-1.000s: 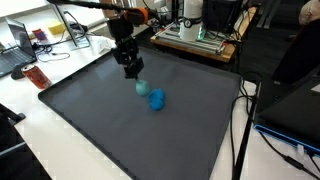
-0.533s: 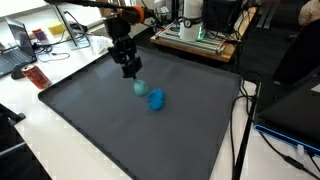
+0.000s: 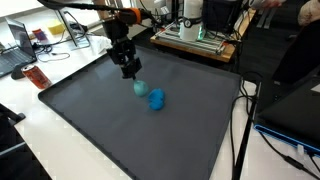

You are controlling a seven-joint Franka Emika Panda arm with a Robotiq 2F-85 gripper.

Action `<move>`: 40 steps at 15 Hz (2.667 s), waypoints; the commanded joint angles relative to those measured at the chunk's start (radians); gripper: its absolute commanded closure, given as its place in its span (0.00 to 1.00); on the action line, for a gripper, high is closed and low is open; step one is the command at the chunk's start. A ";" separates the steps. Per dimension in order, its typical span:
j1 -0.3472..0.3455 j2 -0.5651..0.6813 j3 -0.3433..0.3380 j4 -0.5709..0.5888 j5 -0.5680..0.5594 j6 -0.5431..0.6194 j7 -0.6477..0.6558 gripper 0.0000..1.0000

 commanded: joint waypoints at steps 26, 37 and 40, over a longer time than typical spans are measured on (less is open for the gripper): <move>-0.028 0.082 0.068 0.089 0.005 0.033 0.017 0.72; -0.085 0.084 0.211 -0.056 0.000 -0.023 0.240 0.72; -0.112 0.072 0.259 -0.091 0.000 -0.065 0.353 0.72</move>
